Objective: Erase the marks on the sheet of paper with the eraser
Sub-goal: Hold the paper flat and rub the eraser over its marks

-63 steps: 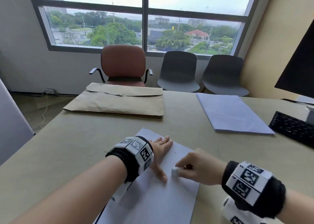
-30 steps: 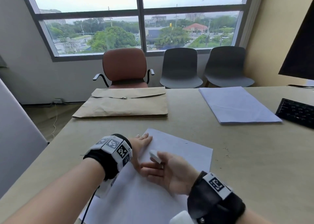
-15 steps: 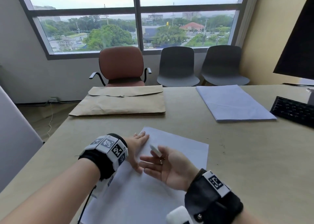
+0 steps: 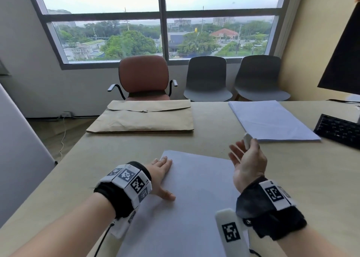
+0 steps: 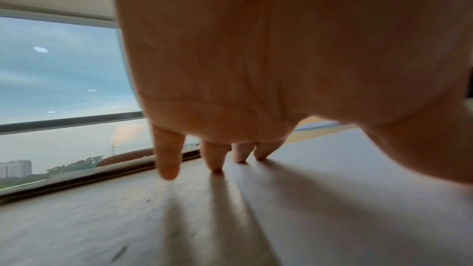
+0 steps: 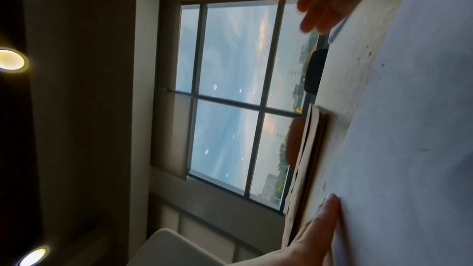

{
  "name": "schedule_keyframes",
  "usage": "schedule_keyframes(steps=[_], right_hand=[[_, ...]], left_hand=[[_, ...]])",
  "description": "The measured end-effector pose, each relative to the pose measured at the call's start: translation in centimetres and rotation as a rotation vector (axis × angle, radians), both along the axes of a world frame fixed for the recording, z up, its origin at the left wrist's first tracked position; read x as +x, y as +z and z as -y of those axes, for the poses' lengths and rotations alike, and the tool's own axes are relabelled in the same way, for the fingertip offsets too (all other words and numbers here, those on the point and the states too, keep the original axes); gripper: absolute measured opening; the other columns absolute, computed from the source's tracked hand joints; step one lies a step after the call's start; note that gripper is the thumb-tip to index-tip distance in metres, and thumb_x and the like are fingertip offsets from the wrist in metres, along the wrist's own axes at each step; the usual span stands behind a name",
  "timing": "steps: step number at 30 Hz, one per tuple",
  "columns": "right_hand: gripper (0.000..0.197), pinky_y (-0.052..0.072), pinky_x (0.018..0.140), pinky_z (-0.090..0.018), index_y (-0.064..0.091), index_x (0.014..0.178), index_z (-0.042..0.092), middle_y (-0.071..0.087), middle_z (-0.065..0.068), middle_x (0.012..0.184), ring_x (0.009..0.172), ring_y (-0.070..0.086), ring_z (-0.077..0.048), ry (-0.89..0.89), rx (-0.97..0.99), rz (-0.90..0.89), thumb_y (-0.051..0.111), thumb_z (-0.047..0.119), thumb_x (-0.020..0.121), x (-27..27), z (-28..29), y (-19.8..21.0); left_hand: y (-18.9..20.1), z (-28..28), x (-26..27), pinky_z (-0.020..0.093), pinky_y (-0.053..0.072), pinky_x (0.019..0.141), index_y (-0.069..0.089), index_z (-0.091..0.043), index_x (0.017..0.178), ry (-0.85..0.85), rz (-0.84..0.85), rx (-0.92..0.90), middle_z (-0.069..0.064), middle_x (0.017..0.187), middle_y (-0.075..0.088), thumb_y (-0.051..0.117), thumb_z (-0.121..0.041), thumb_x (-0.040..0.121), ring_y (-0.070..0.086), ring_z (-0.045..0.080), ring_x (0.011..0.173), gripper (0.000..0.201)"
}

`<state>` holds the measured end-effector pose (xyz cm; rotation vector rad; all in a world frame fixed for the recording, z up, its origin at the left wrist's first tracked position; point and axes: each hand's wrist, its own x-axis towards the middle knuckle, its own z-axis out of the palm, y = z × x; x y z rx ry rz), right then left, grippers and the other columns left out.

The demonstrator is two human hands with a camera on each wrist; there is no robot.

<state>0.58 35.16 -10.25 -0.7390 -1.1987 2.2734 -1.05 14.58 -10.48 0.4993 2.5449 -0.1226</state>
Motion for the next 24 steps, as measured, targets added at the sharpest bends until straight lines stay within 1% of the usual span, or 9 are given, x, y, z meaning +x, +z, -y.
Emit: schedule_keyframes(steps=[3,6,9,11,13,16,19,21,24], right_hand=[[0.029,0.047,0.069,-0.031,0.053,0.078,0.012,0.062,-0.005,0.074,0.073,0.061,-0.019,0.346,-0.094,0.046,0.039,0.028,0.097,0.5,0.9,0.3],[0.035,0.052,0.068,-0.034,0.055,0.073,0.008,0.069,-0.011,0.069,0.066,0.068,-0.024,0.77,-0.132,0.24,0.038,0.027,0.097,1.5,2.1,-0.4],[0.035,0.057,0.063,-0.031,0.056,0.076,0.006,0.071,-0.016,0.079,0.067,0.071,-0.025,1.069,-0.076,0.345,0.037,0.027,0.097,2.0,2.3,-1.4],[0.033,0.058,0.055,-0.028,0.054,0.08,0.004,0.07,-0.018,0.076,0.063,0.071,-0.026,1.022,-0.097,0.343,0.035,0.026,0.097,0.8,1.5,-1.7],[0.031,0.054,0.047,-0.024,0.053,0.079,0.005,0.065,-0.014,0.07,0.058,0.066,-0.024,0.711,-0.053,0.314,0.036,0.024,0.097,-1.3,0.3,-1.6],[0.027,0.044,0.05,-0.025,0.053,0.078,0.009,0.05,-0.005,0.074,0.059,0.048,-0.017,0.353,0.133,0.292,0.043,0.026,0.096,-3.5,-1.0,-0.8],[0.021,0.043,0.044,-0.023,0.054,0.074,0.012,0.048,-0.003,0.068,0.053,0.046,-0.015,0.6,0.274,0.251,0.054,0.024,0.092,-3.1,0.0,0.7],[0.017,0.043,0.042,-0.019,0.058,0.078,0.011,0.054,-0.003,0.066,0.049,0.049,-0.013,0.89,0.548,0.248,0.059,0.025,0.089,-2.5,1.6,1.3],[0.016,0.045,0.044,-0.016,0.059,0.079,0.015,0.061,0.002,0.065,0.047,0.055,-0.007,1.208,0.942,0.24,0.059,0.028,0.088,-2.4,4.1,1.2]], left_hand=[[0.7,-0.2,0.3,0.035,0.011,0.12,-0.008,-0.017,0.151,0.015,0.004,-0.021,0.002,0.16,-0.009,0.055,-0.058,0.084,0.003,0.02,0.148,0.101],[1.4,0.0,0.0,0.035,0.021,0.117,-0.001,-0.02,0.152,0.012,0.007,-0.025,-0.004,0.159,0.001,0.067,-0.048,0.08,0.016,0.018,0.145,0.103],[1.6,0.1,-0.2,0.03,0.026,0.113,0.005,-0.017,0.152,-0.008,-0.021,-0.013,-0.003,0.156,0.01,0.074,-0.04,0.077,0.023,0.017,0.142,0.105],[1.7,0.3,-0.2,0.028,0.025,0.112,0.009,-0.017,0.152,-0.013,-0.03,0.009,-0.002,0.154,0.014,0.075,-0.039,0.076,0.024,0.017,0.141,0.103],[1.8,0.5,-0.3,0.028,0.026,0.111,0.013,-0.018,0.151,-0.005,-0.026,0.032,-0.002,0.151,0.018,0.076,-0.038,0.075,0.025,0.018,0.14,0.1],[1.9,0.8,-0.8,0.03,0.03,0.108,0.021,-0.023,0.148,0.011,-0.026,0.062,-0.001,0.147,0.025,0.077,-0.038,0.074,0.031,0.02,0.136,0.094],[1.7,1.0,-1.5,0.032,0.03,0.11,0.022,-0.025,0.148,0.035,-0.042,0.116,0.0,0.144,0.027,0.078,-0.04,0.072,0.032,0.021,0.135,0.095],[1.2,1.1,-1.8,0.034,0.027,0.113,0.02,-0.025,0.149,0.04,-0.048,0.142,-0.001,0.147,0.023,0.078,-0.043,0.07,0.026,0.021,0.138,0.1],[0.5,1.1,-1.8,0.032,0.01,0.119,0.002,-0.019,0.152,0.026,-0.006,0.142,-0.003,0.159,-0.001,0.076,-0.045,0.072,0.002,0.018,0.147,0.113]])
